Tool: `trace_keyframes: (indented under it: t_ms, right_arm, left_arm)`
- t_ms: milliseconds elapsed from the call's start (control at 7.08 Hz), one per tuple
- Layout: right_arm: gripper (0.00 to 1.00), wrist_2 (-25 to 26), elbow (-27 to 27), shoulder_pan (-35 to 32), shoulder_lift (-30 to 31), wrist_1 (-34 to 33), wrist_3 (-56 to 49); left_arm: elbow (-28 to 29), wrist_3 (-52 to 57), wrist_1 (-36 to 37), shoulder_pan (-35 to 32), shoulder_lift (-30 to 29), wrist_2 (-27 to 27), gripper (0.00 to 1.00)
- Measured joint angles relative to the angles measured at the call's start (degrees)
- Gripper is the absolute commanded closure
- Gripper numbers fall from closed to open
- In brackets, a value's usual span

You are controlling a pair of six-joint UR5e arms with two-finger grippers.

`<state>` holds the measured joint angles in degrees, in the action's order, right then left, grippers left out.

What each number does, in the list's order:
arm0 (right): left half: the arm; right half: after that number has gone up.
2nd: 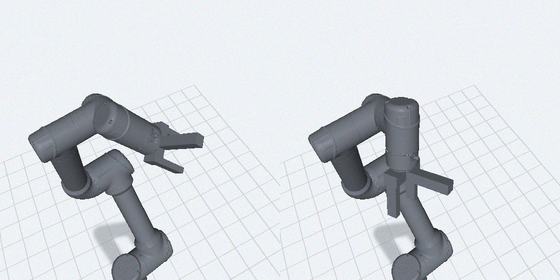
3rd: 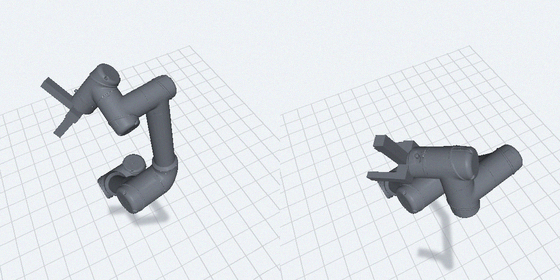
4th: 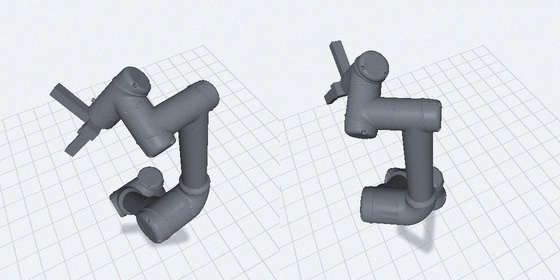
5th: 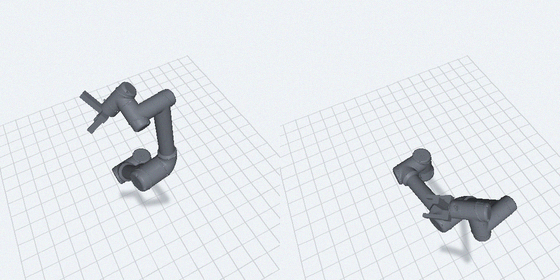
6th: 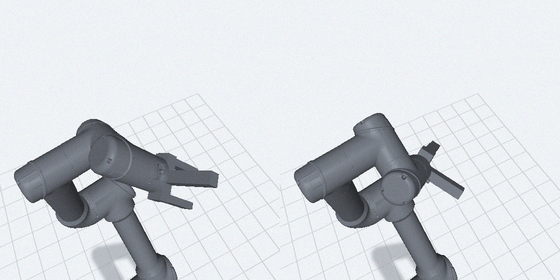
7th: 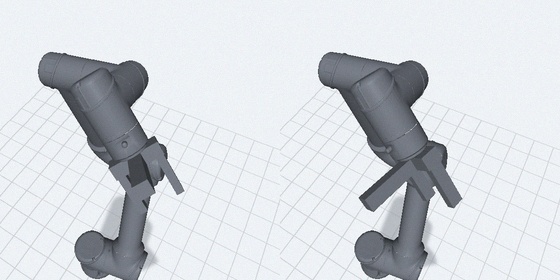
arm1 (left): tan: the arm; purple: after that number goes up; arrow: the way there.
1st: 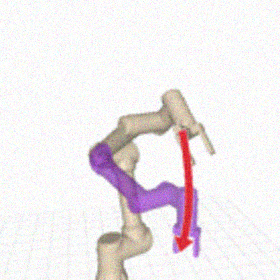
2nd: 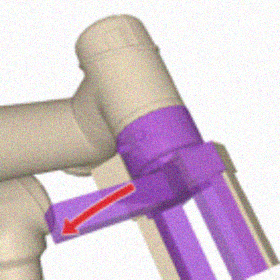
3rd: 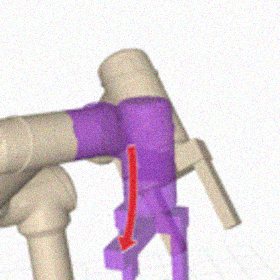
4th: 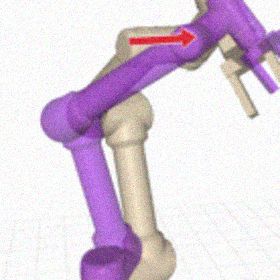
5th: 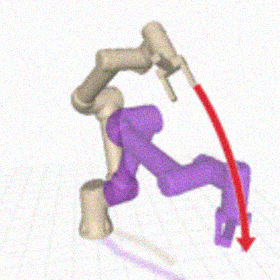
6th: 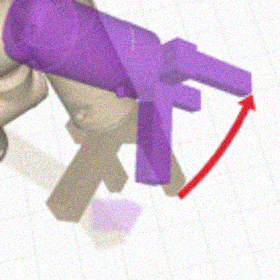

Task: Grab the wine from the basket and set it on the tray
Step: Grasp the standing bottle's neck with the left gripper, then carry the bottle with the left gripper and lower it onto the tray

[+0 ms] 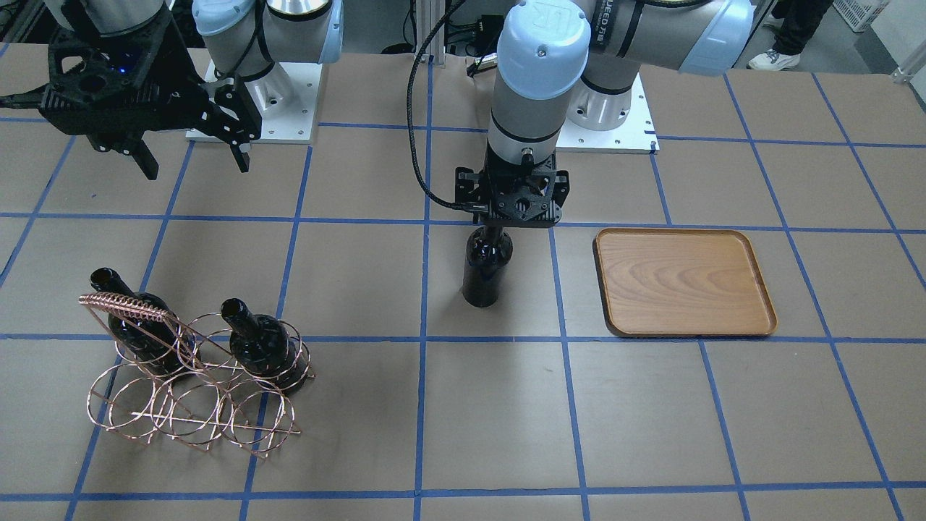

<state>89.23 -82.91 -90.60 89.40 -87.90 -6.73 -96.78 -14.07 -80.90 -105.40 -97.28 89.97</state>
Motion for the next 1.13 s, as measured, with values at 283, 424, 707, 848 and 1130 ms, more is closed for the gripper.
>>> trace_keyframes:
  t_ms: [283,424,707,848,1130]
  right_arm:
    - [0.0,0.18,-0.57,0.06,0.07,0.0,0.08]
    - [0.0,0.2,-0.66,0.07,0.17,0.29,0.2]
    - [0.0,0.04,-0.74,0.1,0.3,0.64,0.16]
    - [0.0,0.09,-0.75,0.16,0.3,0.45,0.05]
    - [0.0,-0.08,-0.76,0.23,0.28,0.35,0.15]
  left_arm:
    - [0.12,-0.13,0.39,-0.06,-0.07,0.02,0.9]
    - [0.28,-0.06,0.67,-0.07,-0.08,-0.01,0.97]
    - [0.59,0.71,1.07,0.19,0.44,0.07,0.99]
    - [0.63,3.07,0.81,0.89,1.53,0.39,1.0]
    - [0.14,14.25,-1.2,6.69,4.48,1.7,1.0]
